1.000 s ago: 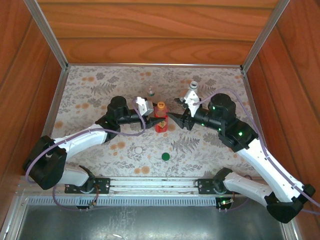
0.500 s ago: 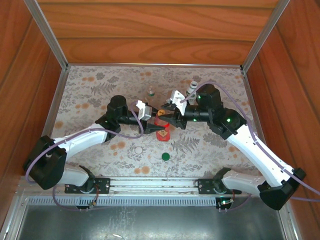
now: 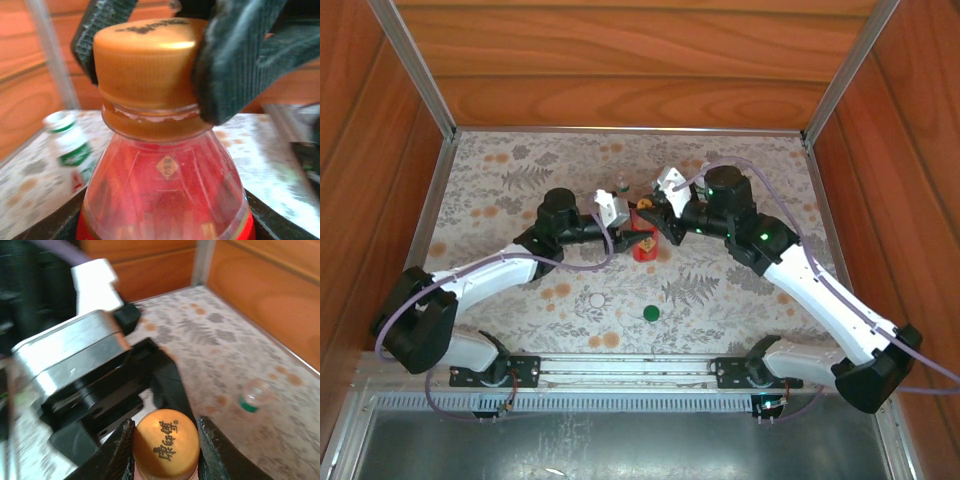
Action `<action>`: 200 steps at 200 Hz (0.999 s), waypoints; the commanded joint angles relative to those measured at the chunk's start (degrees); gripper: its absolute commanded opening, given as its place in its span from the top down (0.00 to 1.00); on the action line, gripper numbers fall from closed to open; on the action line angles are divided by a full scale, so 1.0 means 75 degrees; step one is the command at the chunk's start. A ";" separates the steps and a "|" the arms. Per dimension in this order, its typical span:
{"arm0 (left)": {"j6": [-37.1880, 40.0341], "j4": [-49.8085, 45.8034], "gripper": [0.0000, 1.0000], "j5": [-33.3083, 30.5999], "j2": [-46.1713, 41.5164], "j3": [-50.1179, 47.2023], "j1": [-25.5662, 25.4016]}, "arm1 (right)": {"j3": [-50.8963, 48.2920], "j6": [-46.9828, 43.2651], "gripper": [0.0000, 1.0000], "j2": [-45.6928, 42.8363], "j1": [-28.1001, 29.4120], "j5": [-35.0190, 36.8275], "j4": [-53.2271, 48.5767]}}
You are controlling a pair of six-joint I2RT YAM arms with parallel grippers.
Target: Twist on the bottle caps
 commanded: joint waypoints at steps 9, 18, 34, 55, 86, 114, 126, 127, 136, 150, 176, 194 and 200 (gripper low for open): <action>0.0288 0.0264 0.43 -0.2260 0.0162 0.0465 -0.0332 | -0.0561 0.2200 0.96 0.0502 0.0061 0.3973 0.1311; 0.0366 0.0269 0.43 -0.2491 0.0202 0.0515 -0.0417 | -0.0573 0.2388 0.95 0.0608 0.0198 0.4712 0.1330; 0.0410 0.0264 0.43 -0.2644 0.0240 0.0554 -0.0534 | -0.0702 0.2087 0.94 0.0678 0.0618 0.6034 0.1777; 0.0331 0.0267 0.43 -0.2224 0.0170 0.0413 -0.0555 | -0.0827 0.1763 0.93 0.0440 0.0570 0.5346 0.2031; 0.0293 0.0249 0.43 -0.1389 -0.0106 -0.0046 -0.0487 | -0.1114 0.0537 0.65 -0.0426 0.0254 0.1818 0.2062; 0.0038 0.0195 0.43 -0.0250 -0.0285 -0.0309 -0.0175 | -0.1398 0.0070 0.37 -0.1426 -0.0156 -0.0650 0.1797; -0.0016 0.0171 0.43 0.0369 -0.0347 -0.0325 -0.0066 | -0.1298 -0.0056 0.34 -0.1696 -0.0321 -0.1404 0.1392; -0.0020 0.0164 0.43 0.0423 -0.0347 -0.0325 -0.0064 | -0.1283 -0.0069 0.34 -0.1707 -0.0337 -0.1475 0.1349; -0.0020 0.0151 0.43 0.0909 -0.0397 -0.0319 -0.0033 | -0.1117 -0.0173 0.34 -0.1808 -0.0437 -0.2001 0.0987; 0.0059 0.0124 0.43 0.1614 -0.0410 -0.0291 -0.0019 | -0.0773 -0.0344 0.34 -0.1811 -0.0495 -0.2643 0.0341; 0.0216 0.0111 0.43 0.2163 -0.0336 -0.0209 -0.0016 | -0.0301 -0.0499 0.34 -0.1549 -0.0529 -0.3101 -0.0309; 0.0253 0.0111 0.43 0.2292 -0.0291 -0.0155 -0.0016 | -0.0046 -0.0603 0.36 -0.1270 -0.0539 -0.2999 -0.0601; 0.0234 0.0111 0.43 0.2355 -0.0277 -0.0138 -0.0028 | 0.0022 -0.0623 0.36 -0.1171 -0.0532 -0.2979 -0.0671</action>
